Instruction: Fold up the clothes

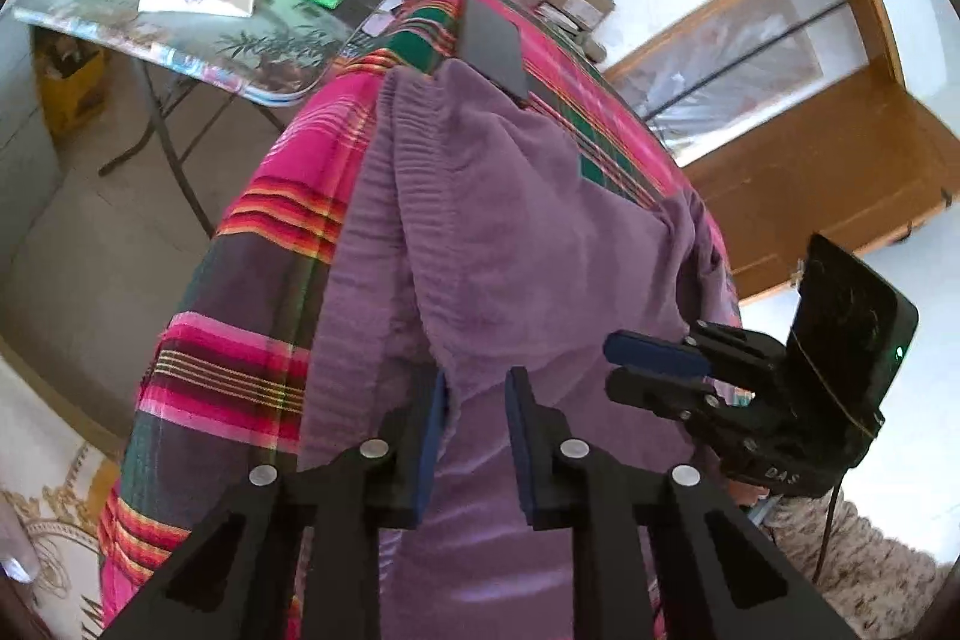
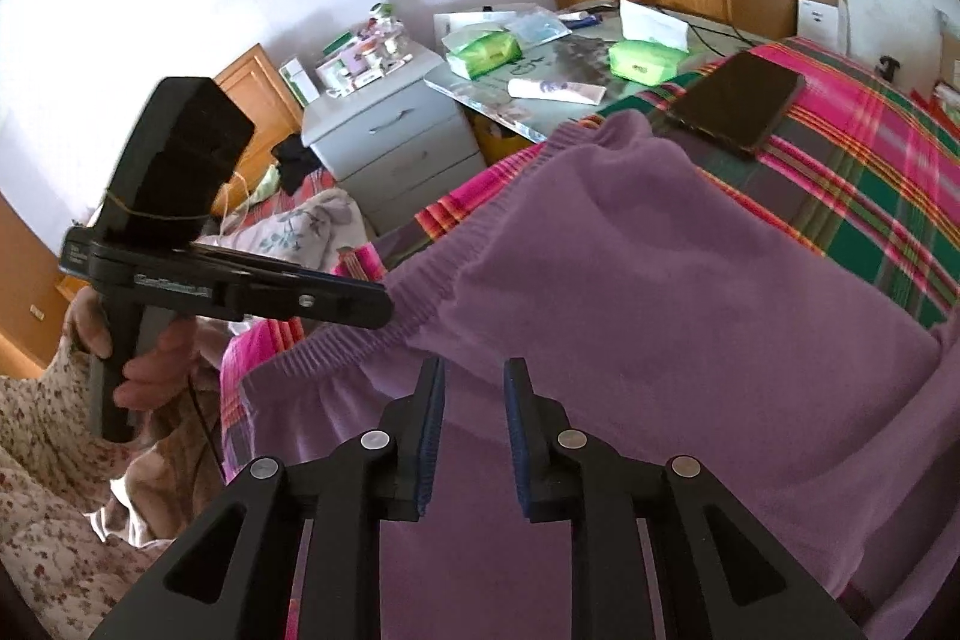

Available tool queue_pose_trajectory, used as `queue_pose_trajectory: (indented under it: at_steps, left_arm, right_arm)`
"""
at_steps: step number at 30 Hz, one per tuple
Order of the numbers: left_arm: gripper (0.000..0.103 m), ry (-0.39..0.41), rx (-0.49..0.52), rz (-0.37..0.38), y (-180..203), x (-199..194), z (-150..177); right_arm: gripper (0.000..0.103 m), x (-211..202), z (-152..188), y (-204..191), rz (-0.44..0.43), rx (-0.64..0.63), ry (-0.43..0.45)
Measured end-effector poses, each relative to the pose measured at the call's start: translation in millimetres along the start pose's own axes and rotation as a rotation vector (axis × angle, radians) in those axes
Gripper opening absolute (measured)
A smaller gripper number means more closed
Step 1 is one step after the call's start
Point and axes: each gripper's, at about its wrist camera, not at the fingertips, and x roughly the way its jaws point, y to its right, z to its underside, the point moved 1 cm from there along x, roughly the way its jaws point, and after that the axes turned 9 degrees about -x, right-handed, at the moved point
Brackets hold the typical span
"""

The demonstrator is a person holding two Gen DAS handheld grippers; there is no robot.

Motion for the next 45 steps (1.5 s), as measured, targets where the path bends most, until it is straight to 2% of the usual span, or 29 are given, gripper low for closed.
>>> queue_pose_trajectory:
  at_steps: [10,11,12,16,19,23,26,38,43,45]
  left_arm:
    - [0.020,-0.035,0.000,-0.016,5,18,-8]
    - [0.015,-0.032,-0.004,-0.022,4,20,-8]
    - [0.004,-0.022,-0.013,-0.030,2,19,-9]
    - [0.004,0.052,-0.073,-0.001,-11,-1,-10]
    - [0.004,0.099,-0.082,0.004,-14,-20,-8]
    - [0.004,0.114,-0.098,-0.022,-27,-24,-12]
    - [0.004,0.075,-0.141,-0.040,-35,-8,-11]
    - [0.006,0.105,-0.111,-0.100,-27,-3,-6]
    - [0.011,0.160,-0.110,-0.160,-22,-14,-3]
    - [0.011,0.188,-0.113,-0.148,-20,-22,-2]
  right_arm:
    - [0.021,7,7,2,-0.012,0.028,-0.014]
    - [0.021,7,8,2,-0.011,0.031,-0.016]
    - [0.021,6,8,2,-0.011,0.033,-0.016]
    - [0.021,3,9,2,-0.007,0.042,-0.008]
    - [0.021,0,9,0,-0.010,0.045,0.002]
    - [0.021,0,5,-6,-0.031,0.039,0.012]
    - [0.021,6,5,-7,-0.031,0.038,0.003]
    - [0.021,-3,12,3,0.015,0.075,0.015]
    - [0.021,-21,18,4,0.063,0.087,0.052]
    - [0.021,-32,23,9,0.095,0.106,0.075]
